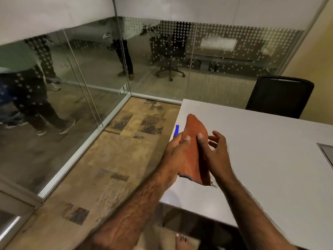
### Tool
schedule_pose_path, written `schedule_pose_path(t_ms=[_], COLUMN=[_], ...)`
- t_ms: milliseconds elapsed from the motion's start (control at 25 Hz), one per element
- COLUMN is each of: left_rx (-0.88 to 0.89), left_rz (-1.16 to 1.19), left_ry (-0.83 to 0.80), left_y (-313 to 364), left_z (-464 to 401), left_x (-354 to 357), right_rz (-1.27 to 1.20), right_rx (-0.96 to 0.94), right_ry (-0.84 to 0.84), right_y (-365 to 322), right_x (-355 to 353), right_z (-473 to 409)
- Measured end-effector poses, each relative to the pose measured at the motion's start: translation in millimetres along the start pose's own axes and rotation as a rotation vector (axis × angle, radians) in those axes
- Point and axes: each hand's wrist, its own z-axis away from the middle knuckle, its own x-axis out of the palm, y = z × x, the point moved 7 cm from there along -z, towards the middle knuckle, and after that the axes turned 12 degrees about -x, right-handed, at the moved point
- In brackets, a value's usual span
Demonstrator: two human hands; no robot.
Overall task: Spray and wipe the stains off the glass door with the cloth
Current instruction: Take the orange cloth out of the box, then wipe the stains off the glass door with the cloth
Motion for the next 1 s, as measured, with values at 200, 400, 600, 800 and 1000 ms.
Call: schedule_pose_path(t_ms=[200, 400, 600, 800, 1000], left_rx=[0.003, 0.082, 0.197, 0.289, 0.323], left_rz=[0.132, 0.200, 0.196, 0.140, -0.007], left_ry=[0.042, 0.170, 0.380, 0.614, 0.846], left_y=[-10, -18, -25, -35, -51], left_z=[73, 140, 217, 296, 371], left_x=[-75, -185, -296, -403, -499], right_rz=[-0.518, -0.638, -0.607, -0.386, -0.216], right_rx=[0.227, 0.202, 0.070, -0.233, -0.640], right_ry=[-0.327, -0.368, -0.478, -0.770, -1.087], right_y=[-40, -65, -108, -167, -223], right_x=[74, 154, 245, 343, 442], right_z=[71, 113, 150, 201, 276])
